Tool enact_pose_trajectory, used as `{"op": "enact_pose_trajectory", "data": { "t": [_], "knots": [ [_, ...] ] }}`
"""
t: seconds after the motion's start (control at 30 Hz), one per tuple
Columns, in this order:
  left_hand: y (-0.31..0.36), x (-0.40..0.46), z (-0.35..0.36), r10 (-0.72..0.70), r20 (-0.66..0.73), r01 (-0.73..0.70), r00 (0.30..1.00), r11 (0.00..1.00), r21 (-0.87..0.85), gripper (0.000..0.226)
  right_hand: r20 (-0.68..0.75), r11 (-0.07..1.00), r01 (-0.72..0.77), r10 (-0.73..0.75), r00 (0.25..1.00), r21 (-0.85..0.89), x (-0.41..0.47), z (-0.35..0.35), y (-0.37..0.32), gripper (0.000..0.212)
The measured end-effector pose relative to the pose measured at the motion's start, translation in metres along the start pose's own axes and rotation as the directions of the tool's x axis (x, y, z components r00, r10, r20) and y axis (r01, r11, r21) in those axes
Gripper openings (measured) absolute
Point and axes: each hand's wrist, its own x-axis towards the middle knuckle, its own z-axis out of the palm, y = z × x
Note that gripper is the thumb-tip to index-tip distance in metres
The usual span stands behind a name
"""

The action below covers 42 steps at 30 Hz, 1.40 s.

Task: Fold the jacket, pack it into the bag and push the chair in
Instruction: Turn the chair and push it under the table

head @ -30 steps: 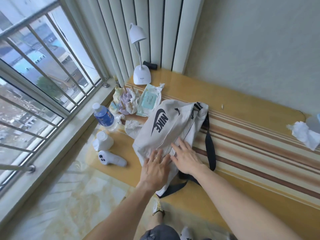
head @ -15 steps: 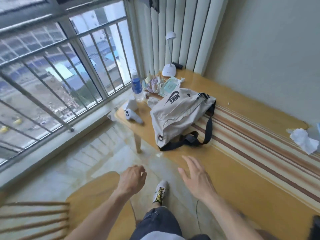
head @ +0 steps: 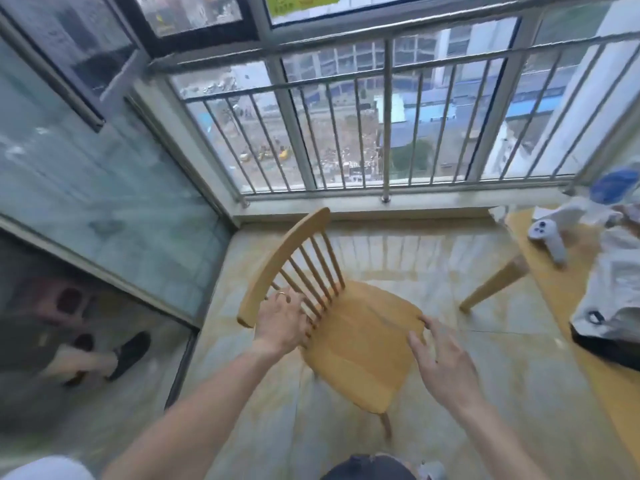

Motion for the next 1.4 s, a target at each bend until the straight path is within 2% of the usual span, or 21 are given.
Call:
{"op": "enact_pose_trajectory", "data": {
  "t": [0.13, 0.23, 0.33, 0.43, 0.57, 0.77, 0.97, 1.1, 1.3, 1.4],
  "knots": [
    [-0.068, -0.001, 0.001, -0.112, 0.008, 0.112, 0.994, 0.994, -0.004, 0.044, 0.045, 0.992, 0.122, -0.123, 0.991, 0.027, 0.001, 0.054, -0.055, 0.048],
    [-0.099, 0.004, 0.006, -0.13, 0.0, 0.13, 0.992, 0.991, -0.044, 0.043, 0.106, 0.986, 0.159, -0.164, 0.981, 0.05, 0.0, 0.092, -0.083, 0.051],
    [-0.13, 0.013, 0.013, -0.111, 0.02, 0.113, 0.994, 0.99, -0.081, 0.045, 0.11, 0.983, 0.178, -0.181, 0.977, 0.036, 0.002, 0.132, -0.108, 0.05],
    [-0.162, 0.028, 0.021, -0.062, 0.034, 0.066, 0.998, 0.989, -0.131, 0.044, 0.092, 0.989, 0.147, -0.148, 0.985, 0.018, 0.004, 0.177, -0.135, 0.052],
    [-0.206, 0.054, 0.025, 0.077, 0.023, -0.071, 0.997, 0.981, -0.183, 0.044, 0.057, 0.997, 0.075, -0.073, 0.996, -0.033, 0.005, 0.243, -0.175, 0.057],
    [-0.25, 0.087, -0.002, 0.25, -0.01, -0.247, 0.968, 0.947, -0.206, 0.048, 0.02, 0.994, -0.107, 0.108, 0.994, -0.028, -0.002, 0.305, -0.228, 0.067],
    [-0.245, 0.139, -0.034, 0.401, -0.004, -0.398, 0.916, 0.907, -0.14, 0.05, -0.006, 0.969, -0.247, 0.247, 0.969, 0.008, 0.022, 0.328, -0.245, 0.075],
    [-0.228, 0.179, -0.046, 0.49, 0.015, -0.488, 0.872, 0.871, -0.058, 0.051, -0.03, 0.944, -0.314, 0.318, 0.948, 0.103, 0.063, 0.341, -0.247, 0.081],
    [-0.206, 0.231, -0.067, 0.572, 0.11, -0.58, 0.813, 0.813, 0.059, 0.051, -0.021, 0.905, -0.389, 0.398, 0.917, 0.171, 0.12, 0.35, -0.253, 0.088],
    [-0.182, 0.257, -0.074, 0.631, 0.164, -0.648, 0.758, 0.756, 0.089, 0.05, -0.039, 0.878, -0.434, 0.45, 0.892, 0.201, 0.136, 0.345, -0.252, 0.087]
  ]
}}
